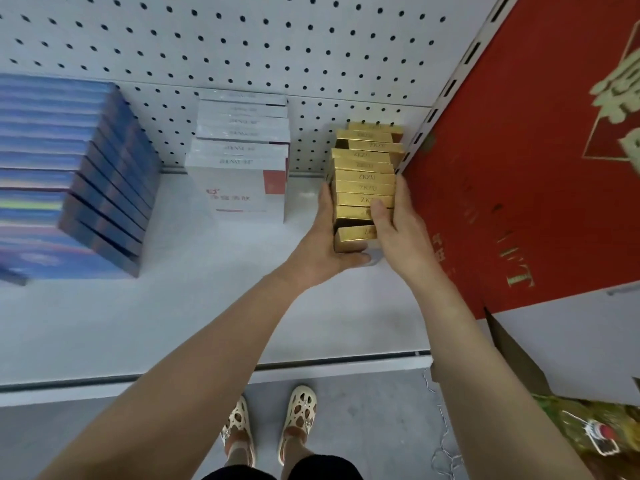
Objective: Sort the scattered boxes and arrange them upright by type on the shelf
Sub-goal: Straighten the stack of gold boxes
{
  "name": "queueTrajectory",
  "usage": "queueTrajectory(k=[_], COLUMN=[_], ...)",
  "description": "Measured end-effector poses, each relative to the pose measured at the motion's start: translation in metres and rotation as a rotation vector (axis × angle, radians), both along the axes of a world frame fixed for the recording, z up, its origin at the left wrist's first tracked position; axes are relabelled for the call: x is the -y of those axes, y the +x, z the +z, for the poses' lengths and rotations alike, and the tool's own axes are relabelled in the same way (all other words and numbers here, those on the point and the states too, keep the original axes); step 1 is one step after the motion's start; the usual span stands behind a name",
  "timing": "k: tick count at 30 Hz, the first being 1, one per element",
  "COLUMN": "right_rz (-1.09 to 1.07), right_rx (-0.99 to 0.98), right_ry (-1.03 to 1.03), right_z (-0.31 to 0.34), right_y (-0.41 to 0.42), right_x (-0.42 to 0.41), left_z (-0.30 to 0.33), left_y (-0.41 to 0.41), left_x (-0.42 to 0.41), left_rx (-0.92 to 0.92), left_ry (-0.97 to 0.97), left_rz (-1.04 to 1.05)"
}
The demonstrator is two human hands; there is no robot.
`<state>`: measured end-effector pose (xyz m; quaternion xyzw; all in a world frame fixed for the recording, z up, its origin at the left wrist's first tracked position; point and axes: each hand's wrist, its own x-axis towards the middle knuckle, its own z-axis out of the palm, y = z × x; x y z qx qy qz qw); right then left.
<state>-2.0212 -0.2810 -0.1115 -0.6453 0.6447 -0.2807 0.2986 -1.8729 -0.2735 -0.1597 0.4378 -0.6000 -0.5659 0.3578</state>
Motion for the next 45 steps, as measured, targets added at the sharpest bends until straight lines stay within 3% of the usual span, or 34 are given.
queueTrajectory(k=[5, 8, 11, 15, 21, 31, 36, 40, 42, 45], right_rz=[-0.063, -0.172, -0.175, -0.15, -0.063, -0.03, -0.089, -0.024, 0.008, 0.004], right_rx=[-0.12, -0.131, -0.045, 0.026, 0.02, 0.12, 0.06, -0.039, -0.029, 0.023], right_ry=[-0.065, -0.145, -0.017, 0.137, 0.111, 0.144, 0.145, 0.018, 0.034, 0.088], right_z=[0.011, 0.019, 0.021, 0.01, 0.008, 0.012, 0.018, 0.027, 0.028, 0.018], right_y=[-0.009, -0.011, -0.011, -0.006, -0.009, -0.013, -0.013, -0.016, -0.016, -0.016], right_x=[0.016, 0.05, 0.083, 0.106, 0.107, 0.108, 0.101, 0.074, 0.058, 0.044], left_z=[0.015, 0.033, 0.041, 0.03, 0.021, 0.023, 0.041, 0.065, 0.064, 0.046], left_y=[0.006, 0.008, -0.003, -0.016, -0.022, -0.018, -0.014, -0.002, 0.01, 0.023], left_x=[0.001, 0.001, 0.033, 0.075, 0.081, 0.082, 0.068, 0.028, 0.002, -0.024], left_rx=[0.079, -0.039, -0.058, -0.108, -0.21, -0.223, -0.15, -0.083, -0.081, 0.085], left_ry=[-0.104, -0.029, 0.002, 0.236, 0.207, 0.218, 0.214, 0.177, 0.169, 0.154], left_rz=[0.015, 0.099, 0.266, 0.352, 0.295, 0.223, 0.209, 0.184, 0.096, -0.085])
